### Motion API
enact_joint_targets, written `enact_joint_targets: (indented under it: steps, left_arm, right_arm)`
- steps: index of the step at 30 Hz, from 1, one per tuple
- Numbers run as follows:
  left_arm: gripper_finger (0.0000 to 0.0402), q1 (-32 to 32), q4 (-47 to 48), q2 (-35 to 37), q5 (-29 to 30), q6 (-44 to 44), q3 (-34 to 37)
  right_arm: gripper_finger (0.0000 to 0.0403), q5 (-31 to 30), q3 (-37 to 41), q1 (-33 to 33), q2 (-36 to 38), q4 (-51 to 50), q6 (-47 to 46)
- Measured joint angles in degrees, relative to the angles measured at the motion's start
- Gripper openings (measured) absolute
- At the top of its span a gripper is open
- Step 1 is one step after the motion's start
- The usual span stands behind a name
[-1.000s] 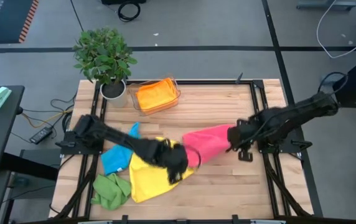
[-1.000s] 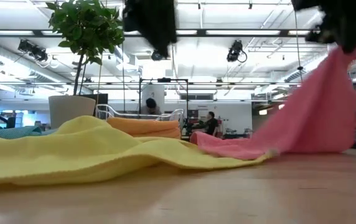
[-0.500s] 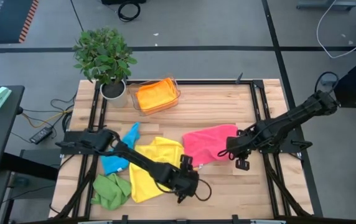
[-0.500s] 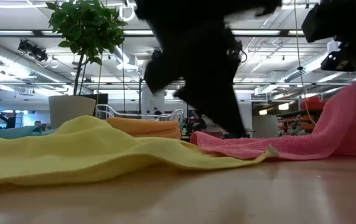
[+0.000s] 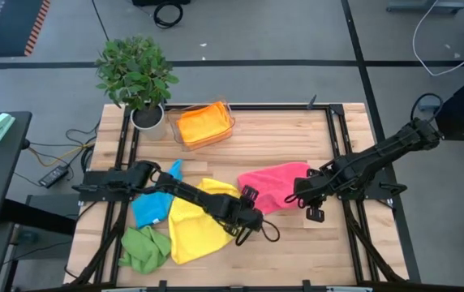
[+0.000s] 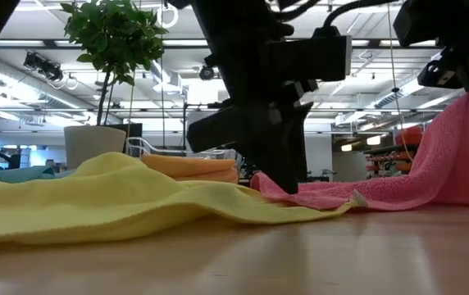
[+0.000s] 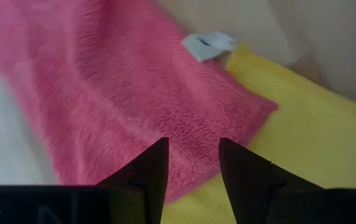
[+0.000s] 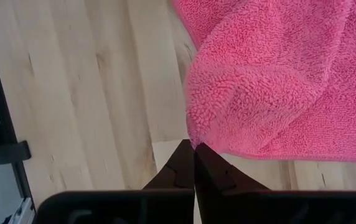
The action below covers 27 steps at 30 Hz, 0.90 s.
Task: Fold microfiber towels
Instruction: Fold the pink microfiber cloth
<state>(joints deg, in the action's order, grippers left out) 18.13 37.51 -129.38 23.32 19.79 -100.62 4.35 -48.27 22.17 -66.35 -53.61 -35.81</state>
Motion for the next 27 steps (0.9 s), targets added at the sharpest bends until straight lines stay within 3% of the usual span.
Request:
enact_joint_targets:
  steps: [6, 15, 27]
  left_arm:
    - [0.0147, -0.39, 0.14, -0.01, -9.25, 7.82, 0.0]
    - [0.0166, -0.98, 0.24, -1.01, -10.46, 10.91, -0.04]
    - [0.0143, -1.9, 0.68, -1.51, -7.87, 12.4, -0.78]
  right_arm:
    - [0.0003, 0.01, 0.0, 0.02, 0.01, -0.01, 0.0]
    - [0.0003, -0.25, 0.0, 0.02, 0.01, 0.06, 0.44]
    - [0.0003, -0.45, 0.0, 0.02, 0.03, 1.88, -0.02]
